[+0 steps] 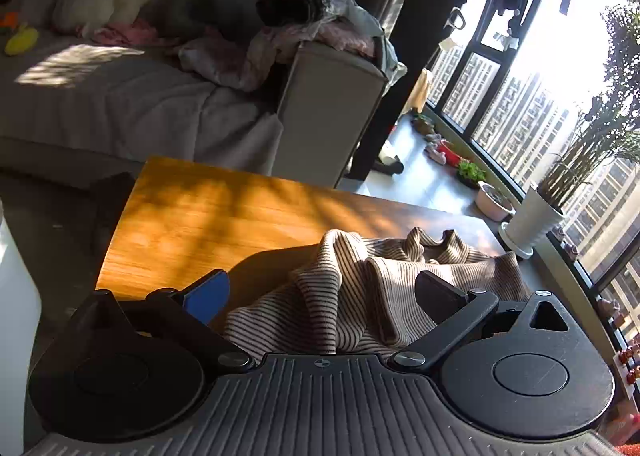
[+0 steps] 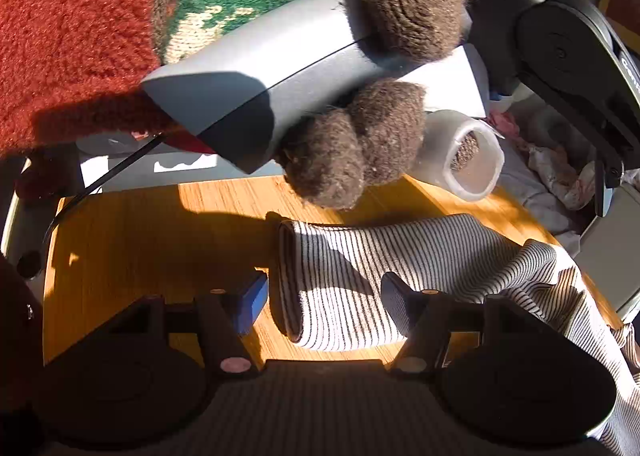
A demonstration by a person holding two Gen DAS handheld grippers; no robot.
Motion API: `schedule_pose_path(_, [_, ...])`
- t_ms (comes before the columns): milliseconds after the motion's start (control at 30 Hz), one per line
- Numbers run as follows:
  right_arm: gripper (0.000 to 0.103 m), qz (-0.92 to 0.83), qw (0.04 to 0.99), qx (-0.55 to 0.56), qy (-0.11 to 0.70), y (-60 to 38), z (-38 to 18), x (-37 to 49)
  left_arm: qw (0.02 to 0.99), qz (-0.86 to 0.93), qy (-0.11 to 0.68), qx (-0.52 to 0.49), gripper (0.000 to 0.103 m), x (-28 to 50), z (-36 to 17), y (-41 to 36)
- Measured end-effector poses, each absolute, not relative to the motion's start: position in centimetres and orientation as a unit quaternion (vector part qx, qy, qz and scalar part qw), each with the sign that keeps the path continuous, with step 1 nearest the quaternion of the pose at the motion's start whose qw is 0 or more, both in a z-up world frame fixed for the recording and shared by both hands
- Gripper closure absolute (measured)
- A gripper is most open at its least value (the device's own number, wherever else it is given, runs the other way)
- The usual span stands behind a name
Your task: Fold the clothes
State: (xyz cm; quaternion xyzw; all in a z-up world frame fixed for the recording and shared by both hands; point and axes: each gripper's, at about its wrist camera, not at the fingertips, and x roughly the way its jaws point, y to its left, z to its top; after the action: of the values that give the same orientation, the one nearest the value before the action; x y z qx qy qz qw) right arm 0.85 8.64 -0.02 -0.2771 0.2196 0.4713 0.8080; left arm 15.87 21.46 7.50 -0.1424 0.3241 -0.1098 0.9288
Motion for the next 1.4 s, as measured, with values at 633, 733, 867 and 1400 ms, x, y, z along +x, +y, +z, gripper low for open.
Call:
schedule_pose_path(633, [0.092,0.214,0.961,-0.051,0.168,-7.8,10.6,14.5,0.935,-0.116,0.289,-0.169,0.0,15.2,9.7,20.1])
schedule_pose_path(733, [0.092,0.167,0.971,-0.037,0.164,-11.9,10.7,14.9,0.928,-0.129,0.311,-0.159,0.0,15.5,8.1,18.5])
schedule_pose_path(867, [0.092,0.13,0.975,-0.019,0.176,-16.2,10.3,15.9,0.919,-0.147,0.337,-0.144,0.0,15.4,5.2,16.2])
schedule_pose_path(1400, [0.082,0.07,0.96,-0.109,0.247,-22.1,4.5,15.6,0.914,-0.171,0.355,-0.095,0.0,14.4,2.5,12.5])
